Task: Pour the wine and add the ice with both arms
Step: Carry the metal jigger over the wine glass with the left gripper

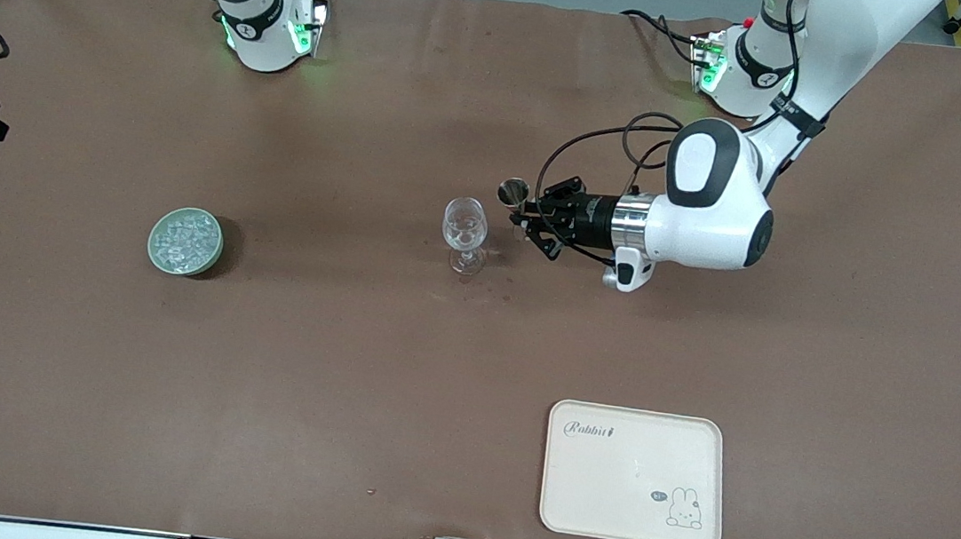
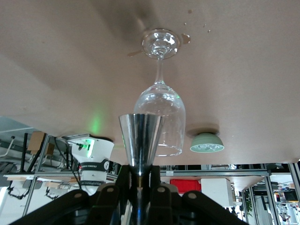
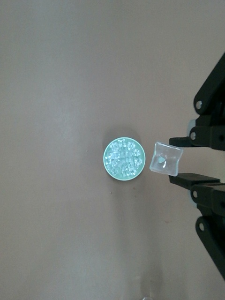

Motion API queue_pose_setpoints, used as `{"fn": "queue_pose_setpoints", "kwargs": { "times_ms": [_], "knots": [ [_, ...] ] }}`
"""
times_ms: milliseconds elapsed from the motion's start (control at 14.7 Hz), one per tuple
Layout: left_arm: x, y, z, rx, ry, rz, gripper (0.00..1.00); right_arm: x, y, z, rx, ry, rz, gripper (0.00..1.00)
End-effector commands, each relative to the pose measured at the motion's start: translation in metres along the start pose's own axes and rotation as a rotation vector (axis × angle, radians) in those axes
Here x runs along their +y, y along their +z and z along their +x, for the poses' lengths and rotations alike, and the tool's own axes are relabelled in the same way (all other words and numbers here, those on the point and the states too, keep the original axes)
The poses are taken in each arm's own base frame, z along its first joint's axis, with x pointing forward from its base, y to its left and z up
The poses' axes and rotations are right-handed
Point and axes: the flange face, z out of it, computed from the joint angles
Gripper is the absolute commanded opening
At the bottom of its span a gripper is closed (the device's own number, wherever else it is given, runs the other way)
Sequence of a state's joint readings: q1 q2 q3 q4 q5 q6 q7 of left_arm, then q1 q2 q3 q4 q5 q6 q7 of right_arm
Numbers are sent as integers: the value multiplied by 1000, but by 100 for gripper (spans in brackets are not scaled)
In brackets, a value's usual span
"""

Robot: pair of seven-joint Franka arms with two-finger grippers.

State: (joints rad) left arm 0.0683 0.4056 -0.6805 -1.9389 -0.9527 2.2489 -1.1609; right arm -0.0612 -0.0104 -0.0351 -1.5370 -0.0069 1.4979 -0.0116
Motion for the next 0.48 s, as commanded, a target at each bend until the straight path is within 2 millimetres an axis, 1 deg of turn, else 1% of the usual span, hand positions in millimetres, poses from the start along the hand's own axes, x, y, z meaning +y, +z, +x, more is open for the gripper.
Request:
{"fn": "queue_pose_setpoints", "kwargs": {
  "times_ms": [0, 68, 205, 273, 409],
  "knots": [
    [6, 4, -9, 21, 12, -33, 1, -4, 1, -2, -5, 7, 27, 0],
    [8, 2, -9, 28, 20, -42, 1, -4, 1, -2, -5, 7, 27, 0],
    [13, 7, -14, 49, 29, -32, 1, -4, 1, -2, -5, 7, 27, 0],
    [19, 11, -13, 69, 28, -19, 1, -4, 1, -2, -5, 5, 27, 0],
    [28, 20, -20, 104, 16, 6, 0, -2, 1, -2, -6, 8, 27, 0]
  ]
}}
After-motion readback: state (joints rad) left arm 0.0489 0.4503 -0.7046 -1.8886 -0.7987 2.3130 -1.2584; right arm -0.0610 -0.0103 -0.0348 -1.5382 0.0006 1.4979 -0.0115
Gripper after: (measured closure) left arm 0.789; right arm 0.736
